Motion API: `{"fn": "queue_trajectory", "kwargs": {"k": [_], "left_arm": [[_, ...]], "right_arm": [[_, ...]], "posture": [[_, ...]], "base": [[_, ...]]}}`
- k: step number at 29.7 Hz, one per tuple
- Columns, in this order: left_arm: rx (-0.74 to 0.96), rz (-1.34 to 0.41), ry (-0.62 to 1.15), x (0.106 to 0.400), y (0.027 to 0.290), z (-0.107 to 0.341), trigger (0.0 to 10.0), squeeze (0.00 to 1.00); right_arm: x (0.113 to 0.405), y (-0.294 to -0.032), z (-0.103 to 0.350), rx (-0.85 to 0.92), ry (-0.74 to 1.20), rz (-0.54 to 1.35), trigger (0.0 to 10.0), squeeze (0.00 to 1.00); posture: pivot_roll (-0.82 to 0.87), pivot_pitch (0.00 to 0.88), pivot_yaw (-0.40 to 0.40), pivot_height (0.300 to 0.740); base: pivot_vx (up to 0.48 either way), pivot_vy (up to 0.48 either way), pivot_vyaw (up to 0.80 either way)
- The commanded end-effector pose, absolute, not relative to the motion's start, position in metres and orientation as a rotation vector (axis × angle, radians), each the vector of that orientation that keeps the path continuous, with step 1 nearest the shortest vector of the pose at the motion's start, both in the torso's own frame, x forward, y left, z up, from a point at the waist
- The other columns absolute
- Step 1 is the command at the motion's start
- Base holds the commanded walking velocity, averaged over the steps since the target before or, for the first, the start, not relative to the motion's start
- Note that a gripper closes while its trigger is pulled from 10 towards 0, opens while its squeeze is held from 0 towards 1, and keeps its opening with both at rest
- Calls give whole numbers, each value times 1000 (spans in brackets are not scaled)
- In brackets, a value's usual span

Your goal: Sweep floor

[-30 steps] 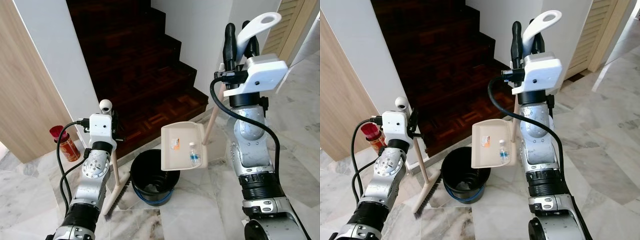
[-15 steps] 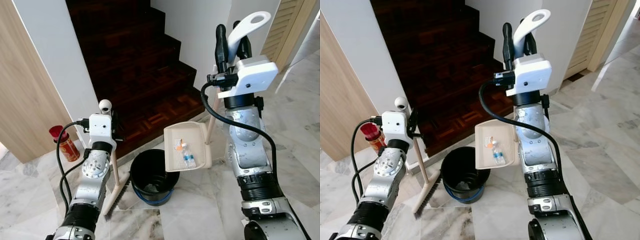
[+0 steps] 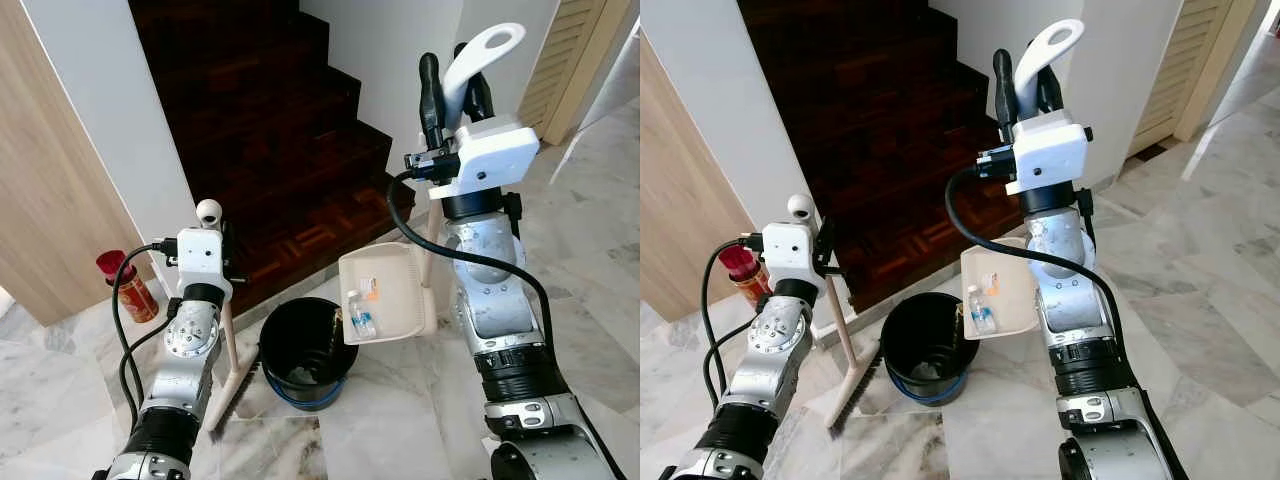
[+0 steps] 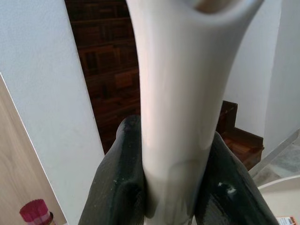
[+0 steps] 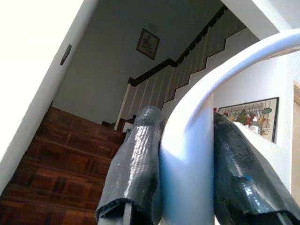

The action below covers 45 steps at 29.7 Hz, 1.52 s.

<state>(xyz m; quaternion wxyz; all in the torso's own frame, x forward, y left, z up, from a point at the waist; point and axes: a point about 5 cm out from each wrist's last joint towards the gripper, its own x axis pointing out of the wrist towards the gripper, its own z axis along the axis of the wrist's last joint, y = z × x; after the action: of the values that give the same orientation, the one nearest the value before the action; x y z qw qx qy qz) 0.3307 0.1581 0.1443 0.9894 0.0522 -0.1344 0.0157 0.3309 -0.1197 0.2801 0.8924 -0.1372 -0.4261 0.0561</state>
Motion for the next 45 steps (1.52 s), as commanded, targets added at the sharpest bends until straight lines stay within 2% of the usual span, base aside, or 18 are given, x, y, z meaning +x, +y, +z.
{"fn": "queue_trajectory", "kwargs": {"k": [1,17,31,45], "left_arm": [[126,34,-321,329,159,151,10000,0],[128,45,-324,329,160,152,10000,0],[128,51,-327,329,160,152,10000,0],[130,53,-332,331,161,154,10000,0]], "right_arm": [[318,-114,302,-307,-1029,129,10000,0],[315,-112,307,-339,-1062,115,10000,0],[312,-104,309,-293,-1074,151,10000,0],[301,-78,304,-244,-1096,250,10000,0]], "posture": [[-10,0,12,740],[-12,0,11,740],[-11,0,9,740],[-13,0,11,740]], "base": [[0,0,0],[0,0,0],[0,0,0],[0,0,0]]}}
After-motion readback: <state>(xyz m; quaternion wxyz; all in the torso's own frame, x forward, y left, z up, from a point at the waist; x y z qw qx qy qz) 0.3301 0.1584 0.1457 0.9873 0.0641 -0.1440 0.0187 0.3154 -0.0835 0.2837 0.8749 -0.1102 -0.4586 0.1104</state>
